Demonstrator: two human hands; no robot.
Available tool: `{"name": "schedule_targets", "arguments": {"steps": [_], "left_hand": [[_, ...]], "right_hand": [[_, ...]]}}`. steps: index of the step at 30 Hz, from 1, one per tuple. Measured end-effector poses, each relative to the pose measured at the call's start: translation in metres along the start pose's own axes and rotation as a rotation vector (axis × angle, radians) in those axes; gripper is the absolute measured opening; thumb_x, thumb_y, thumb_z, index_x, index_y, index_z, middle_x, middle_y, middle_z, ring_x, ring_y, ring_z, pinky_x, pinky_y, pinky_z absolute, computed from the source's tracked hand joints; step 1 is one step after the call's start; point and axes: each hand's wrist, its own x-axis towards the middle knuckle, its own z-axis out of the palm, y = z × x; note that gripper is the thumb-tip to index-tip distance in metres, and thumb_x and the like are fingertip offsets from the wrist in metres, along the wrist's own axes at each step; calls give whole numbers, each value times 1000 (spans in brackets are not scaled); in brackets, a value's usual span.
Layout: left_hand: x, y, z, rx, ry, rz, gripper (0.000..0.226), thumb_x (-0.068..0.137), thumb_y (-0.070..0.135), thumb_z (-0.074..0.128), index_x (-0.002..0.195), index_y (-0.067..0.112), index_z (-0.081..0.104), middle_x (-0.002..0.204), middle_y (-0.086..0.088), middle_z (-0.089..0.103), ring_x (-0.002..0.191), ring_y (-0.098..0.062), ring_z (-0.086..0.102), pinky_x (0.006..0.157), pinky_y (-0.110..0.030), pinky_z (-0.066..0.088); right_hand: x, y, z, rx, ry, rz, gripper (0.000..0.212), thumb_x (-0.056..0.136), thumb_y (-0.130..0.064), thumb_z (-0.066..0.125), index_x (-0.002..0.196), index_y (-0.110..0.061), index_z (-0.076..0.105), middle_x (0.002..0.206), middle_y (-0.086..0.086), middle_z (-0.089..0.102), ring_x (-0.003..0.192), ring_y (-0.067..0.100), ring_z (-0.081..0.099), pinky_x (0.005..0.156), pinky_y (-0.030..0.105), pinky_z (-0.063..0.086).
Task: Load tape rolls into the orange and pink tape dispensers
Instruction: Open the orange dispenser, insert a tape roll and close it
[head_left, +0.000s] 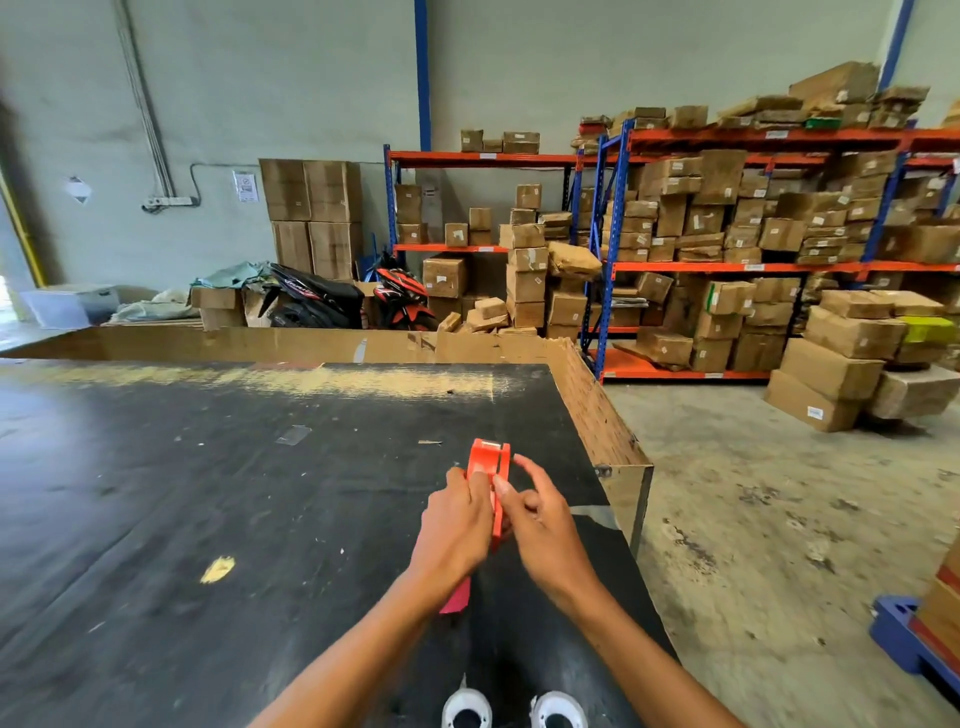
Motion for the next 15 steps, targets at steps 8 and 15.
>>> {"name": "schedule_targets", "arguments": {"steps": [8, 15], "left_hand": [[9, -25, -11, 84, -20, -159, 29, 99, 18, 27, 104, -2, 48, 102, -22, 54, 98, -46, 55, 74, -40, 38], [10, -61, -36, -395, 79, -584, 35, 92, 35, 26, 80, 8, 43, 78, -18, 55, 56, -31, 53, 48, -29, 39]], "right_hand": [[5, 3, 3, 47, -57, -44, 44, 96, -34, 48, 139, -38, 37, 71, 11, 64, 66, 17, 66, 64, 20, 53], [11, 55, -31, -563, -32, 251, 43, 84, -50, 54, 119, -25, 57, 91, 7, 74, 97, 26, 68, 87, 41, 53]]}}
